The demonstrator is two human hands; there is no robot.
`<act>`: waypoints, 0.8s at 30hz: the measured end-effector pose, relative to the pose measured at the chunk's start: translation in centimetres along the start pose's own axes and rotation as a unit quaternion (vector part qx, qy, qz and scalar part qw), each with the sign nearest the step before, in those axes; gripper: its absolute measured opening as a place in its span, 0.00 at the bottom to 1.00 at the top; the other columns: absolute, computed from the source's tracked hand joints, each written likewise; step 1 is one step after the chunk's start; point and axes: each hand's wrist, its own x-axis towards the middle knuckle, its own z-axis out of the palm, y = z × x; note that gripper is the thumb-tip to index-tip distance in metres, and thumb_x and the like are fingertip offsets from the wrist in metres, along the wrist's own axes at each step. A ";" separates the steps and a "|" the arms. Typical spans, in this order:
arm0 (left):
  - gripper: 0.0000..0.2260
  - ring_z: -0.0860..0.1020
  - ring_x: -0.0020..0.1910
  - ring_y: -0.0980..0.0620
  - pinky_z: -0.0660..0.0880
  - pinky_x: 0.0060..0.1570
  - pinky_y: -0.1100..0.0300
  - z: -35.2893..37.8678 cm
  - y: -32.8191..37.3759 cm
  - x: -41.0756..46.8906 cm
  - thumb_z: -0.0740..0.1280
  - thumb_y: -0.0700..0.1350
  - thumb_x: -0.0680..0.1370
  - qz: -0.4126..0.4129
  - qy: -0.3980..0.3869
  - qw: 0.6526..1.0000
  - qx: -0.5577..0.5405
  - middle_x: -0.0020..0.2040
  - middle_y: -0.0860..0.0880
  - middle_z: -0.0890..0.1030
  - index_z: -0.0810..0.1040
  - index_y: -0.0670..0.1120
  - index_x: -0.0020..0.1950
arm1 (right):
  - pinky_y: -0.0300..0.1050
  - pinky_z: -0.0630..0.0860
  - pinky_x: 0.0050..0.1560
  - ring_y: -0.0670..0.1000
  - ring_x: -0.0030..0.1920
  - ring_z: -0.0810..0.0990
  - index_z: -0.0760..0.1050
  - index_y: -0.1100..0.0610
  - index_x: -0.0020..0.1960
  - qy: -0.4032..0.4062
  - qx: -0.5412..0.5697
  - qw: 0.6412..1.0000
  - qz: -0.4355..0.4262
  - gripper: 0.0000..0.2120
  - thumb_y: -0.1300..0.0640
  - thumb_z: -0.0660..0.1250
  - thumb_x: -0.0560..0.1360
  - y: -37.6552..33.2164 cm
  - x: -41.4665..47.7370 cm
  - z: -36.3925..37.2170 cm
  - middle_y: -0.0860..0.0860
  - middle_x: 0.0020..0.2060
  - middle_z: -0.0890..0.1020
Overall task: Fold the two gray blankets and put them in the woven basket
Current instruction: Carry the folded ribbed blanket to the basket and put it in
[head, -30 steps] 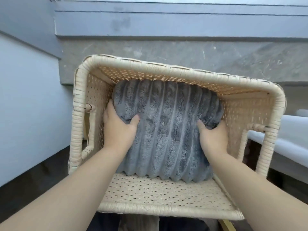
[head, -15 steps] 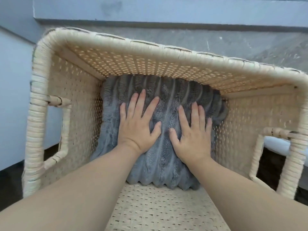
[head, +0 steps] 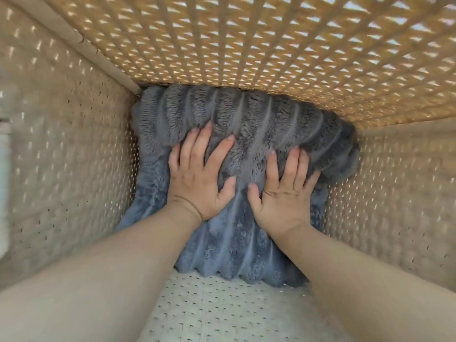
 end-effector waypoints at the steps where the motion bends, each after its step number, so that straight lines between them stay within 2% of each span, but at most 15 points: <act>1: 0.29 0.58 0.71 0.42 0.53 0.67 0.45 -1.0 0.4 0.1 0.57 0.57 0.71 -0.014 -0.028 1.000 0.002 0.73 0.42 0.61 0.62 0.50 0.72 | 0.71 0.45 0.69 0.59 0.72 0.47 0.48 0.56 0.77 -0.036 -0.005 0.999 0.007 0.35 0.41 0.46 0.74 -0.1 -0.1 -0.8 0.67 0.74 0.56; 3: 0.30 0.56 0.73 0.44 0.49 0.69 0.45 -3.9 1.8 -0.1 0.59 0.56 0.72 -0.056 -0.091 0.994 -0.004 0.75 0.41 0.62 0.62 0.51 0.73 | 0.64 0.32 0.69 0.56 0.73 0.34 0.30 0.52 0.73 -0.123 -0.021 0.992 0.029 0.33 0.38 0.36 0.75 -0.4 -1.3 -3.2 0.63 0.76 0.42; 5: 0.30 0.53 0.75 0.45 0.45 0.72 0.46 -8.0 3.9 -1.6 0.60 0.55 0.74 -0.091 -0.146 0.985 -0.014 0.77 0.43 0.59 0.60 0.53 0.76 | 0.62 0.33 0.71 0.56 0.74 0.32 0.26 0.51 0.72 -0.169 -0.027 0.984 0.040 0.32 0.39 0.36 0.76 -1.1 -4.3 -6.3 0.58 0.76 0.36; 7: 0.29 0.52 0.77 0.46 0.45 0.73 0.47 -12.7 6.1 -4.7 0.60 0.54 0.76 -0.103 -0.196 0.975 -0.029 0.78 0.45 0.56 0.58 0.54 0.76 | 0.60 0.44 0.74 0.57 0.76 0.38 0.32 0.50 0.77 -0.204 0.013 0.978 0.044 0.33 0.41 0.45 0.79 -2.4 -8.5 -10.6 0.57 0.77 0.39; 8: 0.27 0.55 0.76 0.46 0.49 0.73 0.48 -14.5 6.8 -5.1 0.61 0.53 0.76 -0.123 -0.214 0.968 -0.043 0.76 0.46 0.59 0.61 0.53 0.76 | 0.58 0.52 0.73 0.57 0.77 0.43 0.38 0.50 0.78 -0.212 0.049 0.974 0.062 0.34 0.43 0.50 0.79 -2.8 -9.3 -12.5 0.56 0.77 0.43; 9: 0.25 0.61 0.73 0.45 0.56 0.70 0.47 -16.2 7.4 -5.3 0.63 0.52 0.76 -0.155 -0.213 0.963 -0.049 0.73 0.45 0.64 0.65 0.52 0.73 | 0.57 0.60 0.70 0.59 0.75 0.51 0.45 0.51 0.78 -0.206 0.085 0.970 0.096 0.33 0.45 0.56 0.78 -3.2 -9.8 -14.4 0.57 0.76 0.49; 11: 0.20 0.71 0.62 0.42 0.66 0.60 0.48 -19.4 8.3 -5.8 0.66 0.53 0.73 -0.271 -0.193 0.942 -0.038 0.63 0.44 0.70 0.71 0.50 0.64 | 0.54 0.70 0.61 0.62 0.66 0.67 0.56 0.55 0.73 -0.198 0.129 0.946 0.222 0.29 0.48 0.61 0.76 -3.4 -10.6 -17.8 0.60 0.69 0.60; 12: 0.21 0.72 0.59 0.41 0.69 0.56 0.48 -20.6 8.4 -6.0 0.67 0.55 0.73 -0.359 -0.198 0.911 -0.040 0.61 0.43 0.69 0.70 0.48 0.63 | 0.53 0.72 0.57 0.63 0.61 0.71 0.58 0.56 0.71 -0.219 0.139 0.921 0.290 0.28 0.48 0.61 0.76 -3.3 -11.0 -18.9 0.60 0.67 0.63; 14: 0.30 0.73 0.59 0.37 0.72 0.55 0.48 -21.9 8.6 -6.9 0.68 0.58 0.72 -0.546 -0.243 0.795 -0.100 0.65 0.40 0.66 0.64 0.46 0.68 | 0.51 0.73 0.57 0.63 0.60 0.73 0.55 0.57 0.72 -0.346 0.143 0.852 0.365 0.29 0.45 0.59 0.78 -3.2 -12.4 -20.2 0.59 0.66 0.64; 16: 0.41 0.71 0.64 0.37 0.76 0.53 0.48 -21.8 8.6 -7.6 0.71 0.59 0.71 -0.650 -0.275 0.680 -0.198 0.71 0.40 0.63 0.54 0.46 0.75 | 0.51 0.73 0.60 0.62 0.64 0.70 0.46 0.57 0.76 -0.439 0.211 0.762 0.427 0.39 0.40 0.61 0.77 -3.1 -13.5 -19.9 0.58 0.71 0.63; 17: 0.44 0.70 0.65 0.39 0.78 0.50 0.50 -21.3 8.5 -7.7 0.73 0.57 0.70 -0.667 -0.267 0.648 -0.252 0.73 0.42 0.62 0.50 0.46 0.77 | 0.51 0.74 0.58 0.61 0.65 0.70 0.42 0.58 0.76 -0.430 0.300 0.708 0.473 0.44 0.40 0.65 0.75 -3.3 -13.9 -19.4 0.57 0.72 0.63; 18: 0.47 0.70 0.67 0.41 0.78 0.49 0.52 -20.6 8.6 -7.7 0.74 0.56 0.70 -0.670 -0.258 0.632 -0.292 0.74 0.45 0.62 0.48 0.47 0.78 | 0.50 0.76 0.54 0.59 0.65 0.71 0.42 0.57 0.76 -0.394 0.386 0.661 0.509 0.48 0.41 0.69 0.72 -3.3 -14.1 -18.5 0.56 0.72 0.64; 19: 0.48 0.69 0.67 0.42 0.78 0.53 0.52 -19.8 8.6 -7.7 0.75 0.56 0.69 -0.666 -0.253 0.624 -0.320 0.75 0.47 0.62 0.47 0.46 0.78 | 0.49 0.76 0.53 0.58 0.65 0.72 0.43 0.57 0.76 -0.356 0.438 0.639 0.522 0.51 0.43 0.73 0.69 -3.3 -14.1 -17.5 0.55 0.71 0.66; 21: 0.49 0.69 0.68 0.44 0.73 0.62 0.49 -18.3 8.6 -7.5 0.75 0.55 0.69 -0.666 -0.246 0.603 -0.365 0.74 0.48 0.63 0.46 0.45 0.78 | 0.51 0.73 0.60 0.57 0.66 0.71 0.44 0.56 0.77 -0.324 0.480 0.625 0.524 0.54 0.46 0.77 0.66 -3.3 -14.0 -15.3 0.54 0.71 0.67; 24: 0.44 0.71 0.65 0.46 0.73 0.58 0.52 -16.0 7.7 -6.8 0.75 0.50 0.70 -0.666 -0.261 0.571 -0.403 0.71 0.47 0.69 0.51 0.45 0.77 | 0.49 0.71 0.60 0.56 0.64 0.73 0.44 0.55 0.77 -0.294 0.519 0.602 0.530 0.55 0.50 0.78 0.65 -3.5 -13.3 -12.1 0.53 0.69 0.70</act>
